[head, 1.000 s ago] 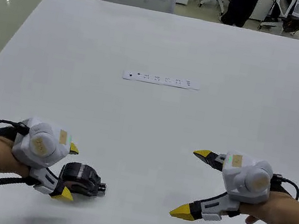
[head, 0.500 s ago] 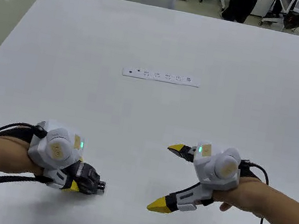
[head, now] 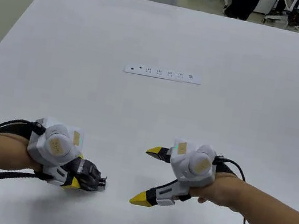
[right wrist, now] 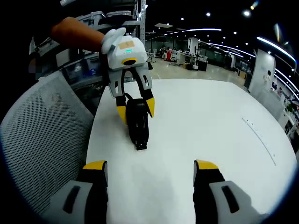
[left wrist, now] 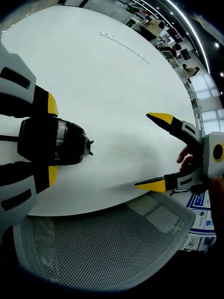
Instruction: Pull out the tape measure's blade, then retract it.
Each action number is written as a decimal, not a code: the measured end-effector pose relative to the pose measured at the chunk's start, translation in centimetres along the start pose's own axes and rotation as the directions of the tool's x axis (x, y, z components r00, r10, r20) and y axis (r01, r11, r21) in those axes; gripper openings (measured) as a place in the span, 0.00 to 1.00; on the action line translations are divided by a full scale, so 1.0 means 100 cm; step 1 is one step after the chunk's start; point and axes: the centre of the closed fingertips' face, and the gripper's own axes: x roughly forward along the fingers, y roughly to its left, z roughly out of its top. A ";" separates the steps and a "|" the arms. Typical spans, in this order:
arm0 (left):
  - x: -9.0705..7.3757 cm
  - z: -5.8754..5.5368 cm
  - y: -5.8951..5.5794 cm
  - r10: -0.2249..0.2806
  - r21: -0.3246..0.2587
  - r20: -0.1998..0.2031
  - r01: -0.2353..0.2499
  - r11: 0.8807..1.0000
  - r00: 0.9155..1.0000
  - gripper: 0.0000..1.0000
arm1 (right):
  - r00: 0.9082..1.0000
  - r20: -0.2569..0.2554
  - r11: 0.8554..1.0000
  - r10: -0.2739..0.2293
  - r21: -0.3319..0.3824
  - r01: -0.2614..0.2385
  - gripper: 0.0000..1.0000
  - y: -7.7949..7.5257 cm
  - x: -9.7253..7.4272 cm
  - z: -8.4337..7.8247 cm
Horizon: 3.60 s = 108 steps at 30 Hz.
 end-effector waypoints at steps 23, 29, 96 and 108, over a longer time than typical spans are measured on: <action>0.004 0.000 0.000 -0.008 -0.017 0.028 0.008 1.000 1.000 0.33 | 0.996 -0.048 0.997 0.076 0.003 -0.076 0.53 0.011 0.062 0.005; 0.004 0.000 0.002 -0.004 -0.024 0.045 0.005 1.000 0.999 0.33 | 0.988 -0.091 0.992 0.124 0.007 -0.124 0.49 0.017 0.074 -0.001; 0.003 -0.003 0.003 0.013 -0.026 0.033 -0.012 1.000 0.999 0.32 | 0.975 -0.166 0.983 0.146 -0.091 -0.162 0.13 0.016 0.087 -0.008; 0.003 -0.003 0.003 0.005 -0.023 0.025 -0.005 1.000 1.000 0.32 | 0.976 -0.172 0.986 0.136 -0.076 -0.150 0.13 0.012 0.082 -0.015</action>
